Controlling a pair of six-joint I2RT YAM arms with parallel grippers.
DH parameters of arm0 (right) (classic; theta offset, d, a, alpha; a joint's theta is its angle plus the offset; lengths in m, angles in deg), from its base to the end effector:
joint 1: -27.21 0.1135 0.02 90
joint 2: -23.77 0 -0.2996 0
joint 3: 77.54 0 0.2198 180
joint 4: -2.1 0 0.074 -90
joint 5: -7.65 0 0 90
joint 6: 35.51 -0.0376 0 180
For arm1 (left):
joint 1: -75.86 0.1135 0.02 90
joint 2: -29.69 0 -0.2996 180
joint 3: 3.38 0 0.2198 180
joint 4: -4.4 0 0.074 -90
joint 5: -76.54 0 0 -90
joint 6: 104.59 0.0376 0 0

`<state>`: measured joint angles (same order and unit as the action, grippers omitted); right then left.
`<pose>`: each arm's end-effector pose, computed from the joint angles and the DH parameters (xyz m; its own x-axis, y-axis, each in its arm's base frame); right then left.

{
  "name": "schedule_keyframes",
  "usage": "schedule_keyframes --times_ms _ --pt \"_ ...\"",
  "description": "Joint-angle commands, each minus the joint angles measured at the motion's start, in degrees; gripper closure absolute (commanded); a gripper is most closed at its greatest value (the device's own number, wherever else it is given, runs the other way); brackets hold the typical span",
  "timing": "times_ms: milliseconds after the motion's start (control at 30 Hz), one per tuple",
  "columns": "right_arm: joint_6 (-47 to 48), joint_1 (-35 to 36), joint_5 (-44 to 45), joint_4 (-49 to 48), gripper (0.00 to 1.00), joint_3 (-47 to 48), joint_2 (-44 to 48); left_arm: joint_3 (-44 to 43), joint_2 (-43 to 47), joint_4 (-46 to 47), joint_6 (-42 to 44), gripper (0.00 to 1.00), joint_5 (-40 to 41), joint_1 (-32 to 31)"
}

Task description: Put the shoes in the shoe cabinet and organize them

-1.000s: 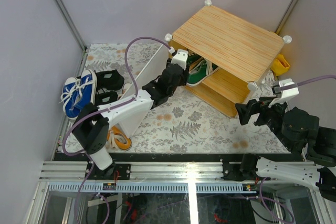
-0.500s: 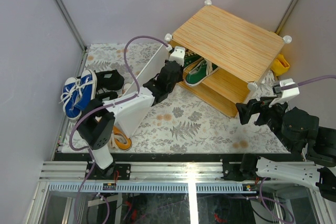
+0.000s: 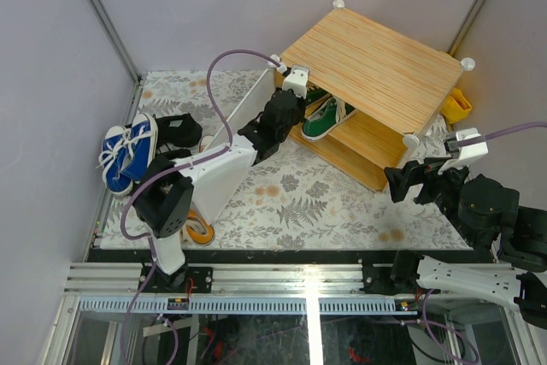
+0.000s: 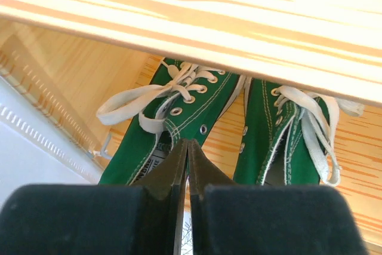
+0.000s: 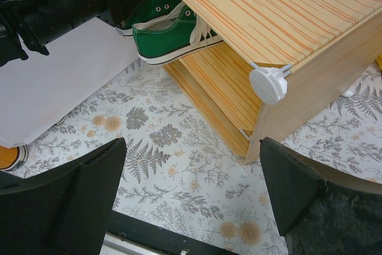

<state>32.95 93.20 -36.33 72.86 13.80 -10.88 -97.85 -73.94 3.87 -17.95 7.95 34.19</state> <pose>0.0212 -0.0189 0.4432 -0.2206 0.1313 -0.9665 -0.2895 0.9374 0.1934 0.3192 -0.2657 0.3513 -0.1460 0.0569 -0.9876 0.3422 0.9396 0.0036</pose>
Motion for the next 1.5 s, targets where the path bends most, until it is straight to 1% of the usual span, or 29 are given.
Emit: schedule_keyframes --times_ms 0,33,100,167,233,333,467,533,667,767,933,967,1033,1067,1133,1267,1333,1367,1400,1433,1467 --pt "-1.2 0.1 2.1 -0.1 0.0 0.4 -0.5 -1.8 0.1 4.2 0.7 1.0 -1.1 0.3" --pt "-1.4 0.1 2.1 0.0 0.0 0.5 -0.4 -0.7 1.2 4.1 -0.2 1.0 -1.5 0.3" --pt "-1.5 0.1 2.1 0.1 0.0 0.5 -0.3 1.9 4.3 3.2 -2.0 0.93 -2.8 0.2" --pt "-1.5 0.2 2.1 0.2 0.0 0.4 0.0 5.6 8.4 2.8 -4.4 0.81 -4.8 0.2" --pt "-1.5 0.1 2.0 0.1 0.01 0.1 0.2 8.5 12.2 1.6 -6.0 0.68 -6.4 0.1" --pt "-1.6 0.1 1.5 -0.6 0.01 -0.4 0.3 10.2 16.6 -2.9 -7.1 0.49 -6.9 0.1" --pt "-1.8 0.1 0.5 -1.1 0.0 -0.9 0.3 11.1 19.2 -6.8 -7.6 0.36 -5.8 0.5" --pt "-2.0 0.1 0.1 -1.3 0.01 -1.1 0.4 11.2 18.6 -7.6 -7.8 0.35 -6.3 1.2" --pt "-2.2 0.1 -0.3 -1.6 0.0 -1.5 0.9 11.5 16.9 -7.0 -7.4 0.35 -10.0 2.4" --pt "-1.8 0.1 -0.3 -1.9 0.01 -1.5 1.2 11.6 15.4 -5.2 -5.8 0.36 -11.1 2.6" --pt "-0.9 0.1 -0.2 -2.0 0.0 -1.5 1.5 11.5 12.5 -1.7 -2.5 0.36 -10.5 2.6" --pt "-0.9 0.1 -0.1 -2.0 0.0 -1.5 1.6 11.1 11.8 -1.4 -2.1 0.38 -10.2 2.7" --pt "-0.8 0.1 -0.1 -2.0 0.01 -1.5 1.9 9.9 9.8 -1.6 -1.7 0.44 -9.4 2.7" --pt "-0.8 0.1 0.0 -1.9 0.01 -1.6 2.0 9.6 8.9 -1.7 -1.6 0.44 -9.1 2.9" --pt "-0.8 0.1 0.0 -1.7 0.01 -1.6 2.5 9.4 7.7 -1.1 -1.7 0.43 -8.3 3.2" --pt "-0.8 0.1 0.5 -1.3 0.0 -1.8 3.1 10.4 5.9 3.2 -1.7 0.43 -7.0 3.4" --pt "-0.8 0.2 0.5 -1.1 0.0 -2.0 3.1 9.7 4.6 3.5 -1.5 0.43 -6.6 3.4" --pt "-0.8 0.1 0.6 -1.2 0.01 -2.1 3.2 9.3 4.0 3.5 -1.3 0.45 -6.5 3.4" --pt "-0.8 0.1 0.6 -1.1 0.01 -2.1 3.2 8.9 3.4 3.5 -1.1 0.5 -6.3 3.3" --pt "-0.8 0.1 0.6 -1.1 0.01 -2.2 3.2 8.4 2.8 3.5 -1.0 0.6 -6.2 3.3" --pt "-0.7 0.1 0.8 -1.1 0.01 -2.1 3.3 8.0 2.1 3.6 -1.0 0.78 -6.0 3.3"
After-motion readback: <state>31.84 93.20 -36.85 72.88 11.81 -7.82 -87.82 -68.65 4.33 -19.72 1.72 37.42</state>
